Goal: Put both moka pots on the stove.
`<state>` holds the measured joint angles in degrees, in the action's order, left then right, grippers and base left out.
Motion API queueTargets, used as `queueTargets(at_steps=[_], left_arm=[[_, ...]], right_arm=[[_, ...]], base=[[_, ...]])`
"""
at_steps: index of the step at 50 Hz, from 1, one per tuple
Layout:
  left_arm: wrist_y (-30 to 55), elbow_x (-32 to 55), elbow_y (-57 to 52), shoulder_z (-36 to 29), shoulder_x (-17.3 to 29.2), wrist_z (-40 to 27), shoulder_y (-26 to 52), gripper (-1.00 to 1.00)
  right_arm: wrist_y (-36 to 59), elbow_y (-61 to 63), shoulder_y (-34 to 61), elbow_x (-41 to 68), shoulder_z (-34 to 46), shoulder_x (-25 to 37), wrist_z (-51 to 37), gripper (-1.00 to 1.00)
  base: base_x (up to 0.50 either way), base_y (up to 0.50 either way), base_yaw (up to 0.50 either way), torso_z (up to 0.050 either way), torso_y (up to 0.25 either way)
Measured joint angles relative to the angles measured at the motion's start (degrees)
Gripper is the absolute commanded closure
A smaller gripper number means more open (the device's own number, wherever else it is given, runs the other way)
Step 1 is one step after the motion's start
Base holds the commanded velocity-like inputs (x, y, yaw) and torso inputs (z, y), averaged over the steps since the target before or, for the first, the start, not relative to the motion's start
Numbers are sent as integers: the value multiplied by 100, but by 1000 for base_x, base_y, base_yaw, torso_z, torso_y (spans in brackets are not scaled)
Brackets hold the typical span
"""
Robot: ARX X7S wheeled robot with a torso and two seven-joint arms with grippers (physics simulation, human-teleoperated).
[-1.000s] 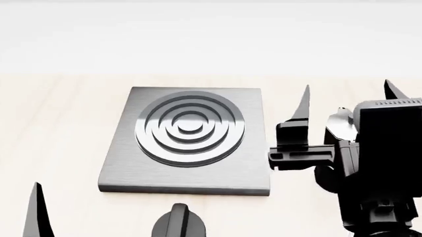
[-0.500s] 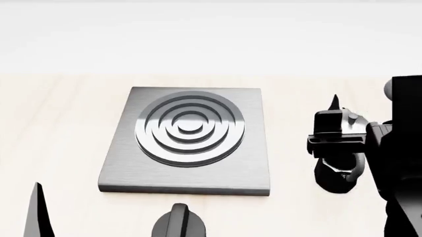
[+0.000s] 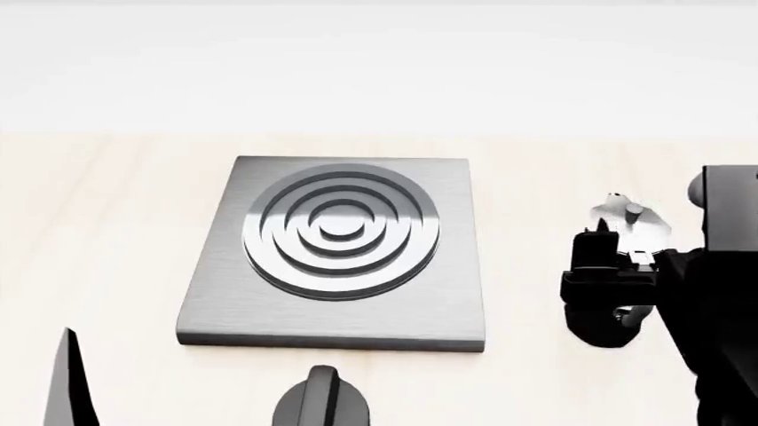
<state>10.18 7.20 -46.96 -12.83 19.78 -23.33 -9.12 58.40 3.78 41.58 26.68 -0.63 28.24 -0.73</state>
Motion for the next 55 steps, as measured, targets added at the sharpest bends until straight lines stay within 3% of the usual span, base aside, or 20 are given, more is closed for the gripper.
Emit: queueTargets(at_steps=[55], left_arm=[[-83,54,49,-87,103,-139,16,-100]], right_arm=[[-1325,-2395,205,-532,677,-197,564,-100]], base=[[0,0,0,0,0]])
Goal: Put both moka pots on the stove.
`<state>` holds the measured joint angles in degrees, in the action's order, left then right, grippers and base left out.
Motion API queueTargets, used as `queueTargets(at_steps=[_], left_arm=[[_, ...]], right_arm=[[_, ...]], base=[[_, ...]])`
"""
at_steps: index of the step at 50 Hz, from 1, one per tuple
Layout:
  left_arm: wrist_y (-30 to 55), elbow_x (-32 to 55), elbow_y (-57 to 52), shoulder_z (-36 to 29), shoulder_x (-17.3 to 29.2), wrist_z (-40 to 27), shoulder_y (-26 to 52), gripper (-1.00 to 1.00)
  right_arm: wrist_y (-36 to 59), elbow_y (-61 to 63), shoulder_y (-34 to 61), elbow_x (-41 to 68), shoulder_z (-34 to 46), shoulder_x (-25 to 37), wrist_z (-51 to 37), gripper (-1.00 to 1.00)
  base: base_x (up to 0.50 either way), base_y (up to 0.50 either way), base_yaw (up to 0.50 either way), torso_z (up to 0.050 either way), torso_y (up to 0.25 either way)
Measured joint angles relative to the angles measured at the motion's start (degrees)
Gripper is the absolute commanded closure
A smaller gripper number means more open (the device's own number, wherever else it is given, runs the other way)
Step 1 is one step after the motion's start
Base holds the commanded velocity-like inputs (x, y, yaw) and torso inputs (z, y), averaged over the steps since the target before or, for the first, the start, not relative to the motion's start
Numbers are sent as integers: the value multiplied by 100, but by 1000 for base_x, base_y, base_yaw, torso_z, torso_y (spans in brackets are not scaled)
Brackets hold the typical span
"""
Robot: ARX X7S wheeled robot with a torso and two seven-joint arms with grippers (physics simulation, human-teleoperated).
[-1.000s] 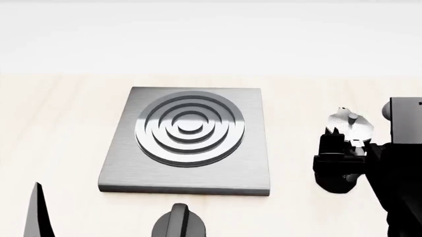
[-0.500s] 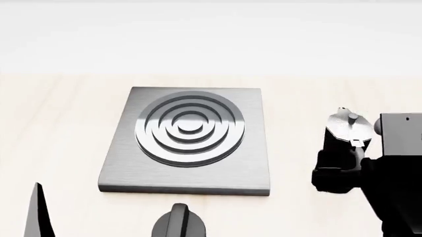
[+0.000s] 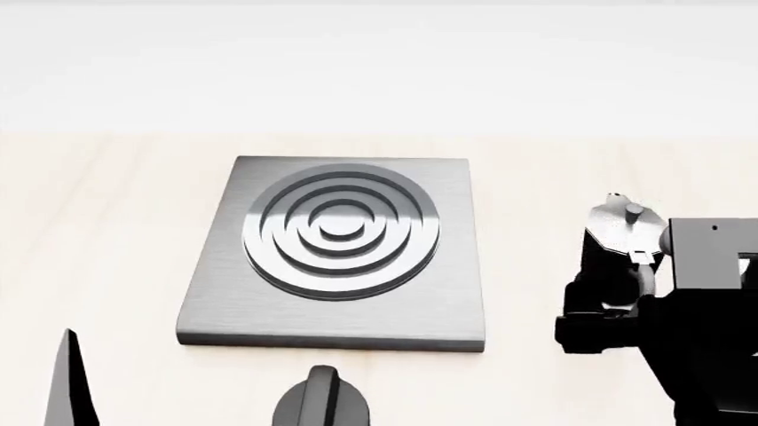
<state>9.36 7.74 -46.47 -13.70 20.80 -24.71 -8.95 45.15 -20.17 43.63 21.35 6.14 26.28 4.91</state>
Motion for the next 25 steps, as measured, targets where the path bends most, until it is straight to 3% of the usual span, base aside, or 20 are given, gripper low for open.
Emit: queueTargets(at_steps=[20,21,25], left_arm=[[83,18,-73,-47,37,-57,18,-100],[85,19,-74,-49,38,-60,19,-100],[95,21,-79,-58,44,-71,25,-100]], right_arm=[[-481,-812,167,-127,81,-117,109,-100],[-496,-834,170,-130,82,-120,110,100],[-542,-892,185,-140,80,-121,99,100]], base=[[0,0,0,0,0],[0,0,0,0,0],[0,0,0,0,0]])
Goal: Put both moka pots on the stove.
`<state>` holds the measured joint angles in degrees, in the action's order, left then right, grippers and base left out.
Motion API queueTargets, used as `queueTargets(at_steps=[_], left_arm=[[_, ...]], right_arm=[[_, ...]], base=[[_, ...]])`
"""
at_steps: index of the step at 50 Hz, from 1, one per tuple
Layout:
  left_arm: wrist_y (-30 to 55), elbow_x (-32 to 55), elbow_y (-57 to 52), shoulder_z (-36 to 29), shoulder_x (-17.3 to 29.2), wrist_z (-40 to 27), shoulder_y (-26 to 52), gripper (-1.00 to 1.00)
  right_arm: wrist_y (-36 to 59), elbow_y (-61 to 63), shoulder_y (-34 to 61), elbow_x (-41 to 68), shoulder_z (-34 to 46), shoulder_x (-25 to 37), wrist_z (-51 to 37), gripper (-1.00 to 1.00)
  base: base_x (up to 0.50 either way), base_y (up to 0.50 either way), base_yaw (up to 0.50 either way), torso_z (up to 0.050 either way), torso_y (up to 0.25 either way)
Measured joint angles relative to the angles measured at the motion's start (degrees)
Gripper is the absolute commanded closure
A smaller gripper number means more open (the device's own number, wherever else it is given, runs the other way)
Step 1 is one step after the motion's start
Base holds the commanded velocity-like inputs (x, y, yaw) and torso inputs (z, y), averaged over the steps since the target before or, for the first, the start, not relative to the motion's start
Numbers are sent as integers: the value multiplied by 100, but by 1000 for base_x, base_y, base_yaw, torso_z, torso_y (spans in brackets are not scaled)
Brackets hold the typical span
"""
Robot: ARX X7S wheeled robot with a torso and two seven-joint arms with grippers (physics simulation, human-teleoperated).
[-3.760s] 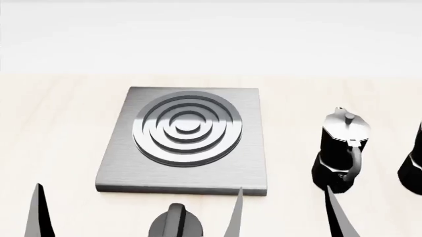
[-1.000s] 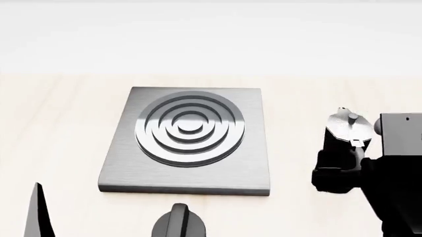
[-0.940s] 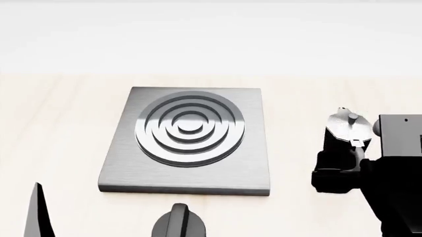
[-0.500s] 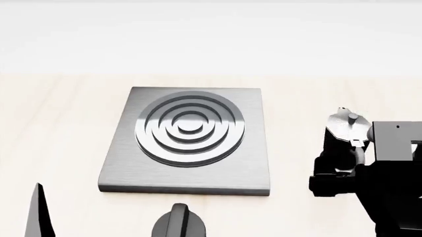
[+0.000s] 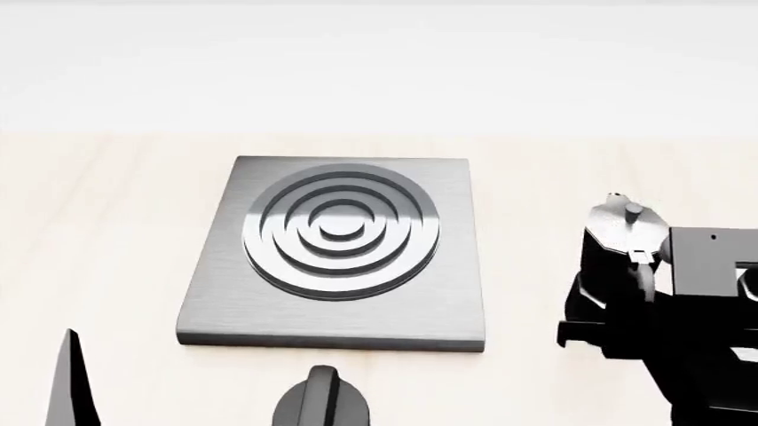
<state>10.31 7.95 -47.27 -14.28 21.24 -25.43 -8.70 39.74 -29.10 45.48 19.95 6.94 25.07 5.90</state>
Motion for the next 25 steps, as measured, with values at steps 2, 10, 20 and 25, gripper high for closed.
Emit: queueTargets(at_steps=[2,10,20,25], left_arm=[[1,0,1,-5,3,-5,3,-100],[-6,8,9,-17,15,-21,12,-100],[-40,18,37,-31,32,-37,13,-100],[-50,21,40,-38,40,-47,11,-100]], right_arm=[[-23,-18,2,11,0,0,-3,100],[-78,-38,-12,42,-7,-7,-20,100],[-31,188,-101,51,-12,-10,-114,100],[114,572,-164,86,-12,9,-198,100]], base=[[0,0,0,0,0],[1,0,0,0,0],[0,0,0,0,0],[0,0,1,0,0]])
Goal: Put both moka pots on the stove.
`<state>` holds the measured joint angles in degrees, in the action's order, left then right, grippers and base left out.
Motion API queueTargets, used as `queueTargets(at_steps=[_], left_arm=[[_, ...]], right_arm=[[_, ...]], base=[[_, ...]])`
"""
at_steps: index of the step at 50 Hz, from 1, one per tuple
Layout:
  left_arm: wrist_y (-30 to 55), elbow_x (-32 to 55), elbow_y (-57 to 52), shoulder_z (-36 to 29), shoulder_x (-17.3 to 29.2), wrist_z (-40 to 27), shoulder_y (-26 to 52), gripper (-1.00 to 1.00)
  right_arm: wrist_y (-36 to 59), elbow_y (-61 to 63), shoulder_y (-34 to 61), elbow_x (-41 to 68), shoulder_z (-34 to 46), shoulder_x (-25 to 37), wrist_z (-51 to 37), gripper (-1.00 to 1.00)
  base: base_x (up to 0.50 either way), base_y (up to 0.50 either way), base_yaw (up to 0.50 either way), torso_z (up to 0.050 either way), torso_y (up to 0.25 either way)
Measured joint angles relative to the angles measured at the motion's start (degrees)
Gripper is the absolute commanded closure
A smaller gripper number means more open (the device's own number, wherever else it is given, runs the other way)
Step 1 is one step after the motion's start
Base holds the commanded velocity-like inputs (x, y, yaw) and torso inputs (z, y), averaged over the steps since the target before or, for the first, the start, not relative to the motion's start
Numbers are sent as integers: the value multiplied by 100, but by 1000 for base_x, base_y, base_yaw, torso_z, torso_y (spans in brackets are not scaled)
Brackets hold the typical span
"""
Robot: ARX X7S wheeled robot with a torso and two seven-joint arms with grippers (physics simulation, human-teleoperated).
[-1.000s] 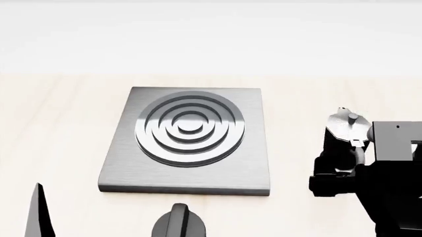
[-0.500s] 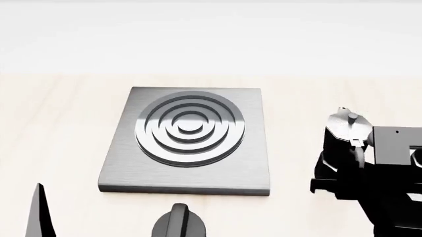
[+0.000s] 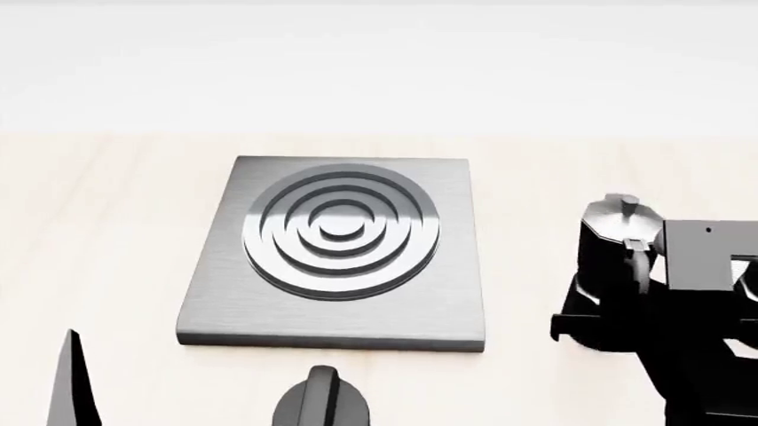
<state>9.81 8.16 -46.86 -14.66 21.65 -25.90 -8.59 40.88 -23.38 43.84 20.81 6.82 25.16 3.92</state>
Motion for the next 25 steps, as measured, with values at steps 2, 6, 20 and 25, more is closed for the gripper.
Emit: queueTargets(at_steps=[2,6,20,25], left_arm=[[-4,1,3,-4,4,-3,0,-100],[-16,3,22,-13,10,-7,4,-100],[-91,24,115,-26,30,-14,19,-100],[-97,38,128,-30,40,-18,24,-100]], right_arm=[[77,190,-25,23,3,9,-38,100],[247,622,-69,75,5,31,-117,100],[835,2131,-77,261,60,92,-382,100],[954,2532,-28,308,89,78,-451,100]], base=[[0,0,0,0,0],[0,0,0,0,3],[0,0,0,0,1],[0,0,0,0,0]])
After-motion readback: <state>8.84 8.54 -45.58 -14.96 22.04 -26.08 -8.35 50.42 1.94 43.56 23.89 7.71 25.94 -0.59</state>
